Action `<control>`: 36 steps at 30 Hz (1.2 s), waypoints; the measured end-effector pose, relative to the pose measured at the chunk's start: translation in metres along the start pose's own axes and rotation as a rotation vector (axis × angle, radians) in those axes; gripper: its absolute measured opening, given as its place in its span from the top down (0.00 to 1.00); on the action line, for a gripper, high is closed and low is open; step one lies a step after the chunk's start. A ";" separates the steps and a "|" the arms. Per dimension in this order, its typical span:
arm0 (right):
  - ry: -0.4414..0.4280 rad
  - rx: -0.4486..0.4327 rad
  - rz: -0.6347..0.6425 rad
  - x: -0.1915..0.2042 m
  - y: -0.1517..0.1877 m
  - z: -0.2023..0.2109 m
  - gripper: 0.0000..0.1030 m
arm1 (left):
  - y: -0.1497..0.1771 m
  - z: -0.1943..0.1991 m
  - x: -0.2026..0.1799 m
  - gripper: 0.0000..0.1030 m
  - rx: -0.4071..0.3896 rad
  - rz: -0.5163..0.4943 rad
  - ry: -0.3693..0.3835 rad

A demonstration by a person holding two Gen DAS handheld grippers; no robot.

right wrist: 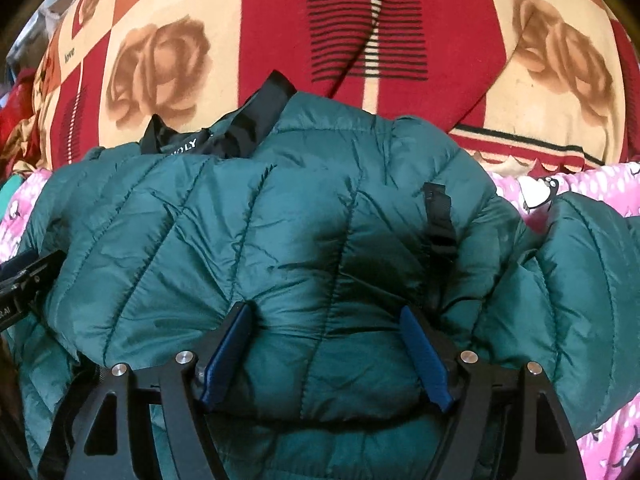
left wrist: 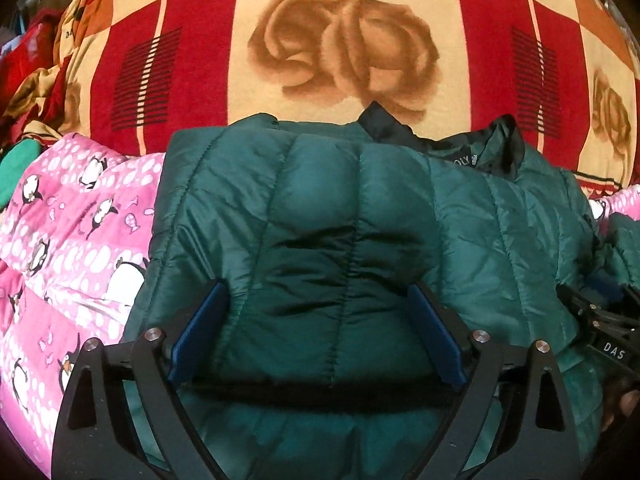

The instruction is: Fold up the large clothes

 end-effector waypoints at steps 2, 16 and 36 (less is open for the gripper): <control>-0.002 0.006 -0.009 0.001 0.000 0.005 0.28 | 0.000 0.004 0.000 0.11 0.012 -0.005 -0.001; -0.036 -0.087 -0.063 0.001 0.036 0.071 0.25 | 0.036 0.075 0.011 0.11 -0.011 0.027 0.066; 0.143 -0.116 -0.183 -0.104 0.078 0.121 0.25 | 0.051 0.117 -0.033 0.11 -0.039 -0.009 0.145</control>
Point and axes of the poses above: each gripper's, at about its wrist camera, not at the fingertips, and z roughly against the way its jaws point, x to its left, y to its underside, the point moved 1 cm from there along -z, roughly the way its jaws point, and after that the axes turned 12 degrees about x, right-handed, at the moved point
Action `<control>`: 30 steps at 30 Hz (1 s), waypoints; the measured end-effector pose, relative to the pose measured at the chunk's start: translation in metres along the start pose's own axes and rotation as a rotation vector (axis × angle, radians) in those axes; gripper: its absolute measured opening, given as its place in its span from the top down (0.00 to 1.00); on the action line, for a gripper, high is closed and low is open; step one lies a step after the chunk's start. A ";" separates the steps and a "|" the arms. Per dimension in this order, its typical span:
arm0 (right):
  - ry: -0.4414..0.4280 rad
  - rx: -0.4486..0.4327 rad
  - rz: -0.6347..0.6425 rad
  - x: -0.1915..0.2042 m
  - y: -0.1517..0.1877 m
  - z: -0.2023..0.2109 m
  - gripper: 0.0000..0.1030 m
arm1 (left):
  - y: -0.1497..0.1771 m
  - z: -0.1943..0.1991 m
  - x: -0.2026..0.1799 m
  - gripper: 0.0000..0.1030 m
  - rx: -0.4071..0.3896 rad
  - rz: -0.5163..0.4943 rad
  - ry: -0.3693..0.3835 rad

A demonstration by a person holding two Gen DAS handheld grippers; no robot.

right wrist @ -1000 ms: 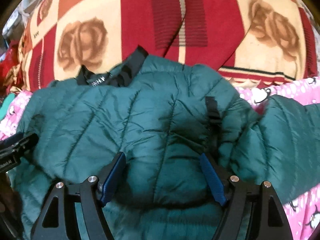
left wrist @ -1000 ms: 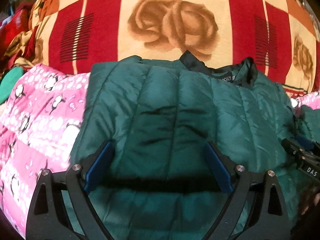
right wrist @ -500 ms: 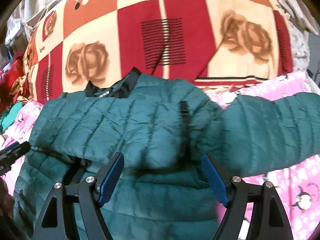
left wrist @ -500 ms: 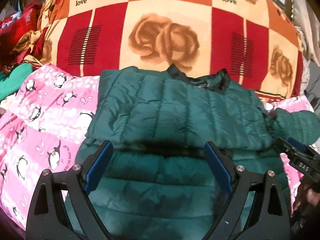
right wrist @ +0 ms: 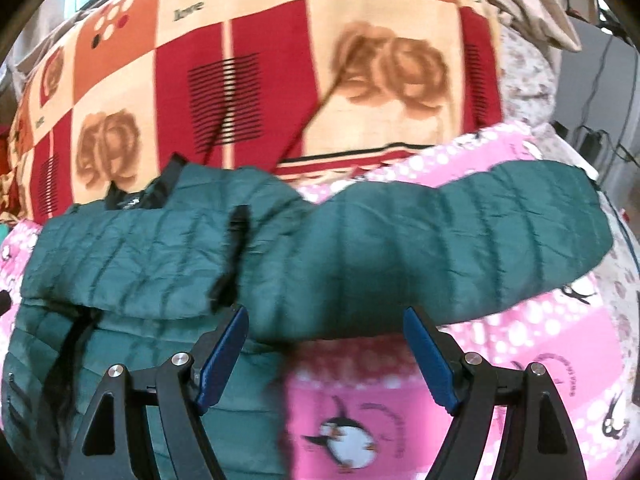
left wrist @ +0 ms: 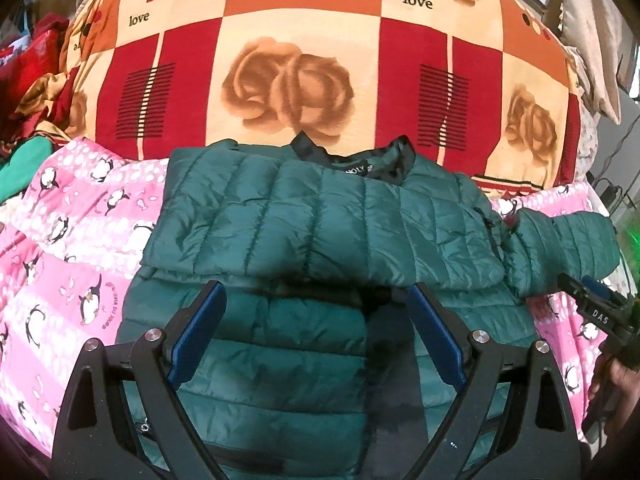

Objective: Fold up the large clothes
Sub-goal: 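Move the right gripper to the sleeve nearest it and grasp the cuff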

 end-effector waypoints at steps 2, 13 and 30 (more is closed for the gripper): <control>0.020 0.002 -0.016 -0.014 0.001 -0.001 0.25 | 0.000 -0.001 -0.004 0.11 0.000 -0.003 -0.002; 0.067 0.029 -0.087 -0.063 0.004 -0.009 0.25 | -0.003 -0.005 -0.018 0.11 0.005 -0.005 0.013; 0.137 -0.009 -0.275 -0.149 -0.007 0.000 0.25 | -0.002 -0.015 -0.016 0.11 0.014 0.014 0.093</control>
Point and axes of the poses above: each gripper's, at about its wrist camera, not at the fingertips, and z roughly against the way its jaws point, x to its left, y to its underside, the point moved 1 cm from there along -z, roughly the way its jaws point, and after that the axes turned 12 degrees about x, right-handed, at the moved point
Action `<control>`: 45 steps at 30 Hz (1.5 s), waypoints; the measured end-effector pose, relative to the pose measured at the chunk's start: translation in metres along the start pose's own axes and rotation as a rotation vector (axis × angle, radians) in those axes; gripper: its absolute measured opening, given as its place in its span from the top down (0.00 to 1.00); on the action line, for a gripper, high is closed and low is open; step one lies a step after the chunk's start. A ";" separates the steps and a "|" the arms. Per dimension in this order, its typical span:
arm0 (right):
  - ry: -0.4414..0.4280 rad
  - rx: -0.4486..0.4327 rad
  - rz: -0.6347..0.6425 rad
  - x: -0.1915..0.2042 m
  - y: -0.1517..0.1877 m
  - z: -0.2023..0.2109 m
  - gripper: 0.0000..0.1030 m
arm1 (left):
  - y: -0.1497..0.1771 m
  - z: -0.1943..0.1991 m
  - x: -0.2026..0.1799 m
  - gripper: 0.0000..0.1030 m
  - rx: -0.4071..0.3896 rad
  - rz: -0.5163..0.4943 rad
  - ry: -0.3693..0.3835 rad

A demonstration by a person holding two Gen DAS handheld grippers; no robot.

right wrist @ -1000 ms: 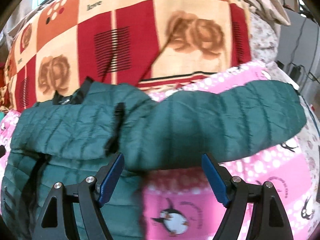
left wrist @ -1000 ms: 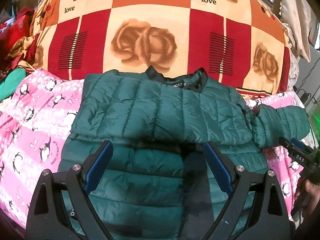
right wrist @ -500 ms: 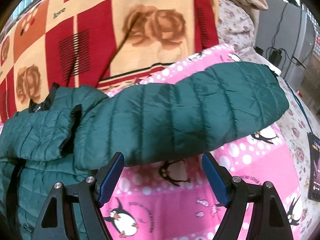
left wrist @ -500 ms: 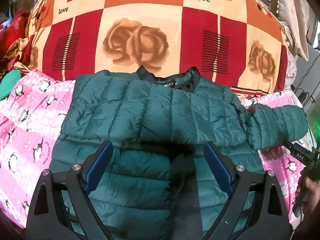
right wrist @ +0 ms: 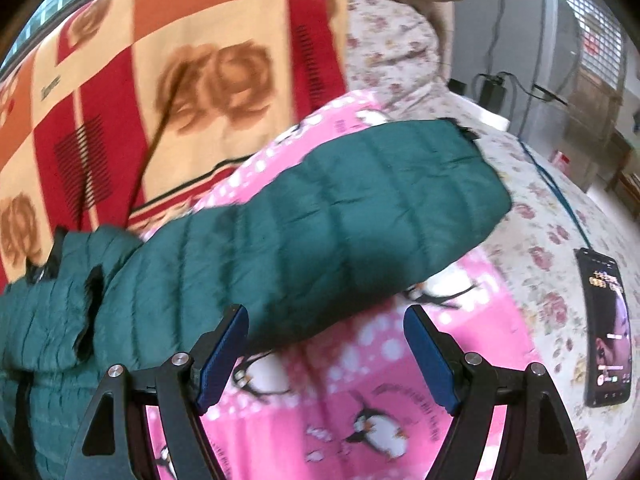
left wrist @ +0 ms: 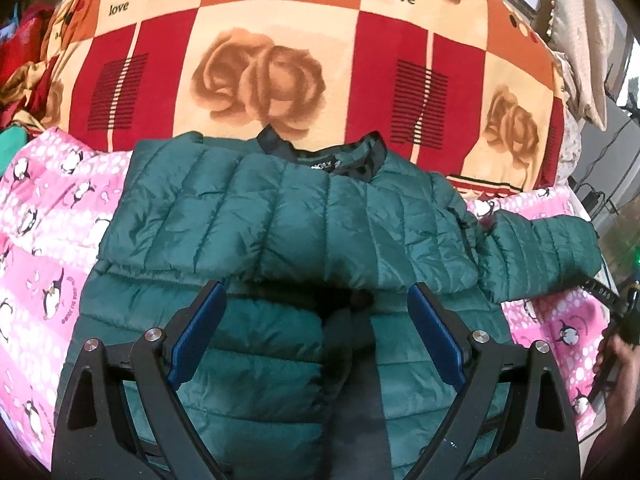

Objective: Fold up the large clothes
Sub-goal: 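Move the right gripper to the sleeve nearest it and grasp the cuff, then lift the held sleeve with the right gripper and fold it across the jacket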

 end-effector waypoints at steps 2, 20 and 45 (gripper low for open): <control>0.005 0.005 -0.047 -0.013 -0.007 -0.004 0.24 | 0.000 -0.003 0.004 0.11 0.007 0.013 0.002; -0.109 -0.006 -0.347 -0.093 -0.051 -0.044 0.19 | 0.001 -0.034 0.018 0.11 0.061 0.044 -0.005; -0.356 -0.191 -0.115 -0.023 -0.039 0.028 0.84 | 0.006 -0.012 0.045 0.11 0.013 0.105 0.008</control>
Point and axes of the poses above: each gripper's, at about its wrist camera, not at the fingertips, and z roughly against the way its jaws point, x to its left, y to its underside, the point moved 1 cm from there along -z, roughly the way its jaws point, and after that the axes turned 12 degrees about x, right-handed, at the moved point
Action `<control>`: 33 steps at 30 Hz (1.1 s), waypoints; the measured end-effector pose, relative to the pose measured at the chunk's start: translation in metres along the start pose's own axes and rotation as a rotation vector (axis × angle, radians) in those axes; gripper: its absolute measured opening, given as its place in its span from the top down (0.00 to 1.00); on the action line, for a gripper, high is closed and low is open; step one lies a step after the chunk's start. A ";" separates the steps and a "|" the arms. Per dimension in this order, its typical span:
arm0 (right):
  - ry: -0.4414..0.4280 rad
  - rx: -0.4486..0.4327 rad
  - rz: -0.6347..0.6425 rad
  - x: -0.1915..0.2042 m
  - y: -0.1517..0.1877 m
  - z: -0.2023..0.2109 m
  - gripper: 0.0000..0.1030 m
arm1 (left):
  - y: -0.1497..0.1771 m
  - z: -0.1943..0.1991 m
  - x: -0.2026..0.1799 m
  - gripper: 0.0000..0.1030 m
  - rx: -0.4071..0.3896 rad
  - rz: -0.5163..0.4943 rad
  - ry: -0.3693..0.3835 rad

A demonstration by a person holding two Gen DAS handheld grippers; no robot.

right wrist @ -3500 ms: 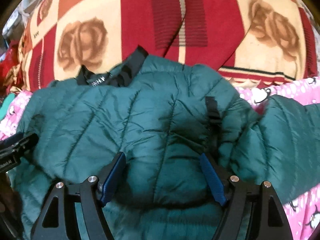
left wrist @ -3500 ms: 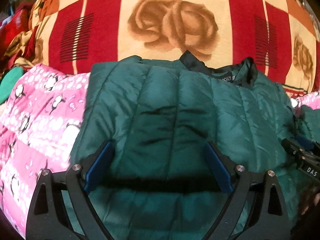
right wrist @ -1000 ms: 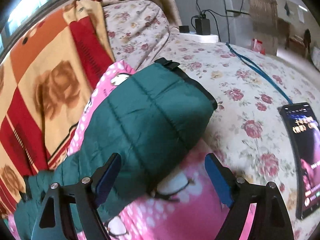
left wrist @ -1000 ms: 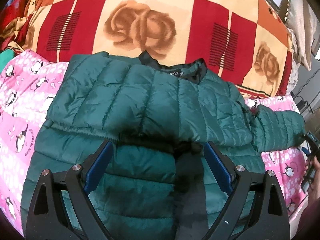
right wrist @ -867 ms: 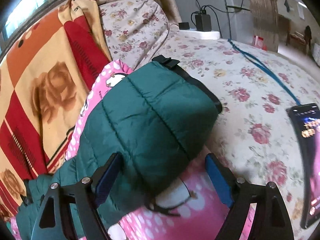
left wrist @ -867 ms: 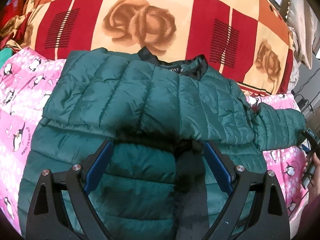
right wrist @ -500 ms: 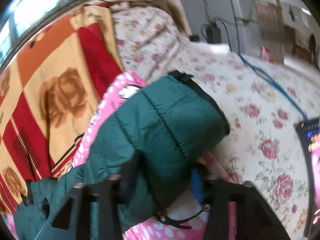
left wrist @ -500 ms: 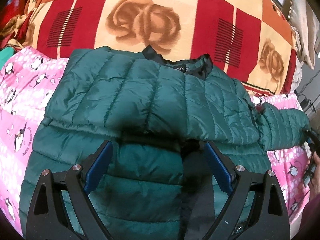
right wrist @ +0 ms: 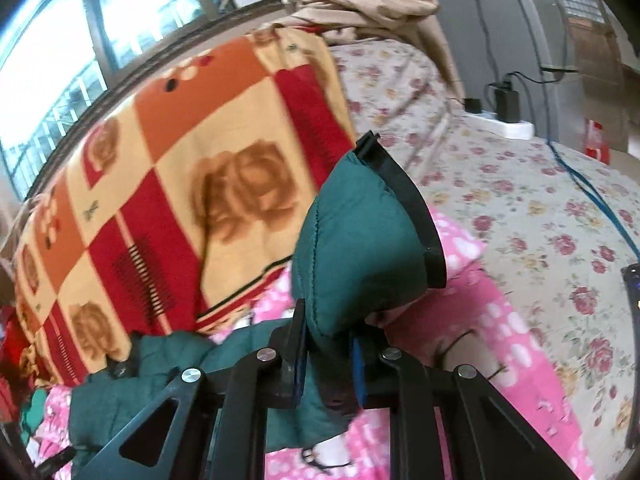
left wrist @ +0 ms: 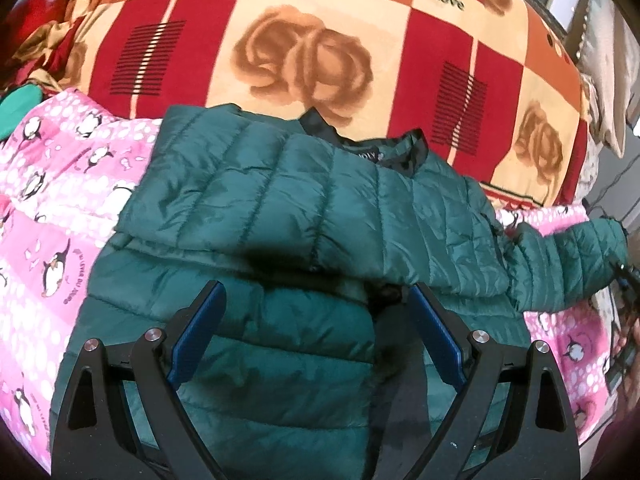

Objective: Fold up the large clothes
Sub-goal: 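Lift the held sleeve with the right gripper and fold it across the jacket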

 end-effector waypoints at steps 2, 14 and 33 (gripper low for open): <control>-0.018 0.012 0.016 0.010 0.004 0.000 0.84 | 0.000 0.004 0.004 0.11 -0.007 0.011 0.001; -0.123 0.051 0.147 0.078 0.024 0.004 0.84 | -0.004 0.023 0.019 0.11 -0.049 0.028 -0.007; -0.256 0.222 0.369 0.202 0.085 -0.042 0.94 | -0.003 0.023 0.035 0.11 -0.042 0.054 -0.007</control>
Point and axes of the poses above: each gripper's, at about its wrist camera, not at the fingertips, and z roughly against the way its jaws point, x to its left, y to its underside, the point moved 1 cm from there along -z, roughly the way its jaws point, and after that the axes turned 12 degrees about x, right-handed, at the moved point
